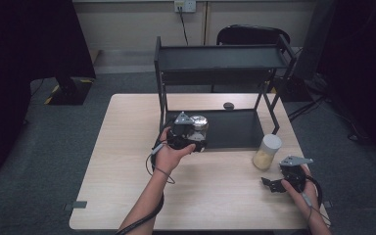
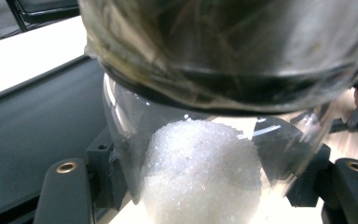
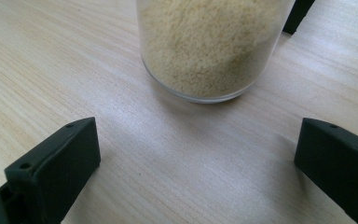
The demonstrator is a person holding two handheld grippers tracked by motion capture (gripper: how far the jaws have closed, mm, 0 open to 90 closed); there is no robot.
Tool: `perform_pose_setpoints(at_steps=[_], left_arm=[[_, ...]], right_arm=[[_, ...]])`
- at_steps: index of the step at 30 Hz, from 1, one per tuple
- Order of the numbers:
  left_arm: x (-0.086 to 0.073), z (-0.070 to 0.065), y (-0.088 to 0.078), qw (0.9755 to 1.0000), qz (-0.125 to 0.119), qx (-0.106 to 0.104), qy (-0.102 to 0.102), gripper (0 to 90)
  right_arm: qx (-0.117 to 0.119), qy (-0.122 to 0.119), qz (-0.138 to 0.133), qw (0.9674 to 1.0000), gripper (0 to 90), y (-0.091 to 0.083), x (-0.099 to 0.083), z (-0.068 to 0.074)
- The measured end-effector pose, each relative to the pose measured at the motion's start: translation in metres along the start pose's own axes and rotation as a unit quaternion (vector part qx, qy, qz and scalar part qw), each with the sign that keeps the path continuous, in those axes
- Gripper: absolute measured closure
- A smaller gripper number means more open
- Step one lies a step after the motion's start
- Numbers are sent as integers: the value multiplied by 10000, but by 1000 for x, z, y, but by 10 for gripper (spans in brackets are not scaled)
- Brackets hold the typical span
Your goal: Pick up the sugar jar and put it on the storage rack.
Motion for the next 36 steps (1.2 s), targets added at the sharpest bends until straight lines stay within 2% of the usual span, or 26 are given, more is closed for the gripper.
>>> perform_pose_setpoints(at_steps=[19,27,31,36], left_arm=[[41,4,-6,9998,-178,63,-3,309],[53,4,-10,9996,-271,65,4,309],[58,5,-13,9993,-358,51,-62,309],[67,4,-17,9992,-379,126,4,309]], right_arm=[[0,0,0,10000,0,0,0,0],[-1,0,1,10000,0,0,0,0],[0,0,1,10000,0,0,0,0],[-1,4,-2,10000,0,0,0,0]])
Point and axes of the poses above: each handheld gripper's, and its own axes: y roughly forward along the jaws, x roughly out of its top, z roughly to its left, the point moved 3 cm from there along y, roughly forward along the jaws, and after that the axes turned 11 degrees about x, right-handed, at the moved point
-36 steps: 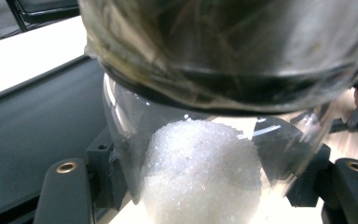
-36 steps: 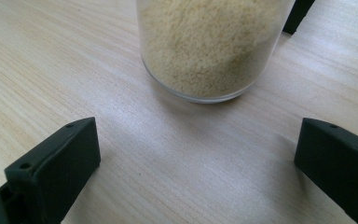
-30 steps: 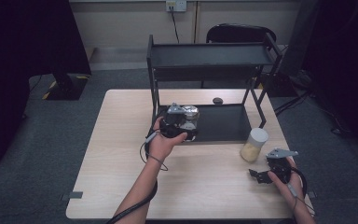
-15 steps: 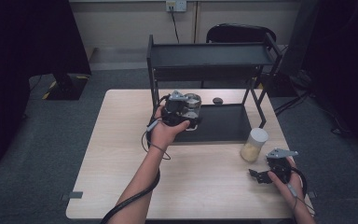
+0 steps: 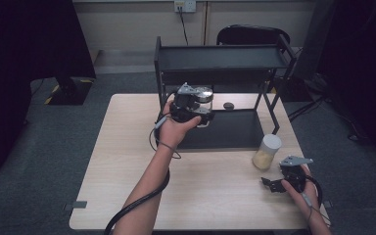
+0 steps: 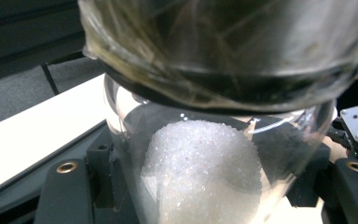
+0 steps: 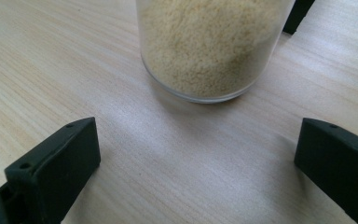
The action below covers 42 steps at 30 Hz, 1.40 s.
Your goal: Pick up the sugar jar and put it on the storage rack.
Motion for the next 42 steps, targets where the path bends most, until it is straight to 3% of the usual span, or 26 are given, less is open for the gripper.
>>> perform_pose_setpoints(at_steps=[23,42], left_arm=[[36,3,-23,9995,-276,138,46,309],[67,2,-36,9991,-363,184,114,309]], right_arm=[[-2,-1,0,10000,0,0,0,0],[-7,8,-1,10000,0,0,0,0]])
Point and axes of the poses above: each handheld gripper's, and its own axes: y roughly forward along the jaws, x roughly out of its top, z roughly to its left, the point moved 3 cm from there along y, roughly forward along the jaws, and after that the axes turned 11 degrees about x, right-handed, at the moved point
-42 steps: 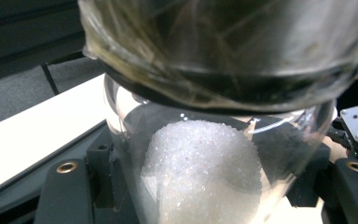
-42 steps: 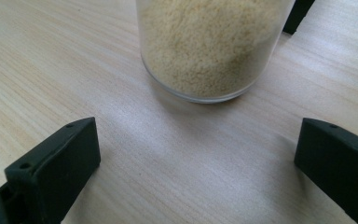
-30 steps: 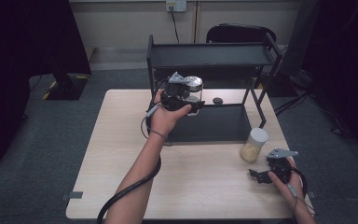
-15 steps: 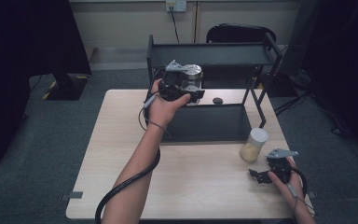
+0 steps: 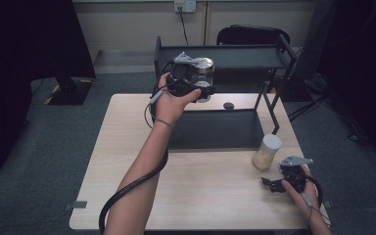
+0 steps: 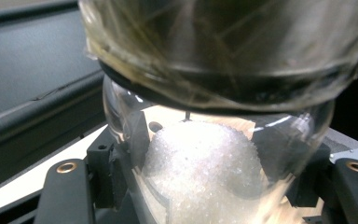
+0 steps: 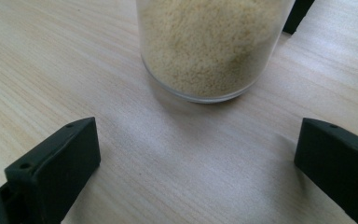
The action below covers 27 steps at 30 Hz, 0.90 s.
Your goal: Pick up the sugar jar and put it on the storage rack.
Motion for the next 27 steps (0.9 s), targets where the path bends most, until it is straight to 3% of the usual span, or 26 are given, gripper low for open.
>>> perform_pose_setpoints(at_steps=[17,27], left_arm=[[25,-3,-9,9998,-176,-14,9,309],[36,-1,-13,9996,-280,90,-19,309]], right_arm=[[-4,0,-4,10000,0,0,0,0],[-3,4,-2,10000,0,0,0,0]])
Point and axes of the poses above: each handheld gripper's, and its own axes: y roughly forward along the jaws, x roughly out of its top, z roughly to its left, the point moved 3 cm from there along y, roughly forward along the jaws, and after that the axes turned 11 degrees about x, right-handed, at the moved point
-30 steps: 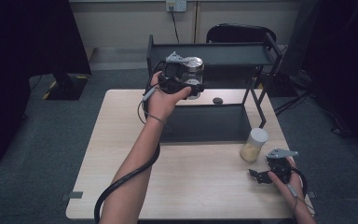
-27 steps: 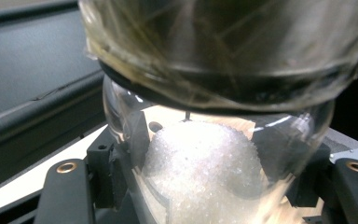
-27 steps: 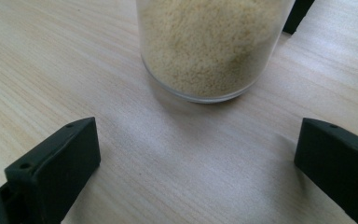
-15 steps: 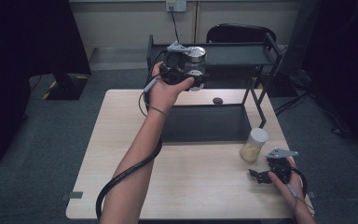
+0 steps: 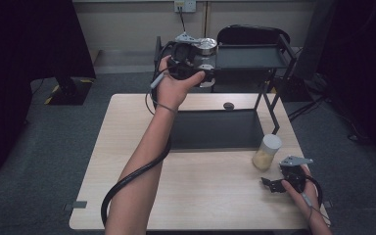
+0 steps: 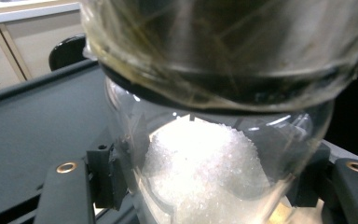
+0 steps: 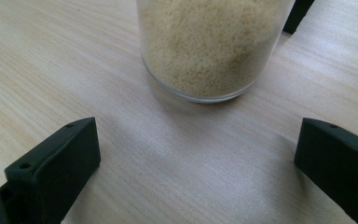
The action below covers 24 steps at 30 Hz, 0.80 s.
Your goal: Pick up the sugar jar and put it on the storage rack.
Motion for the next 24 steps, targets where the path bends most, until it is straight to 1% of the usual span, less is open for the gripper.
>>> perform_pose_setpoints(at_steps=[12,15,21,24], left_arm=[[16,2,3,9998,-17,192,8,310],[20,3,6,9997,-2,241,27,310],[25,7,13,9995,-26,315,-46,310],[28,8,17,9993,-5,359,-29,309]], right_arm=[[0,-5,2,10000,0,0,0,0],[0,-5,2,10000,0,0,0,0],[2,-2,2,10000,0,0,0,0],[2,-3,1,10000,0,0,0,0]])
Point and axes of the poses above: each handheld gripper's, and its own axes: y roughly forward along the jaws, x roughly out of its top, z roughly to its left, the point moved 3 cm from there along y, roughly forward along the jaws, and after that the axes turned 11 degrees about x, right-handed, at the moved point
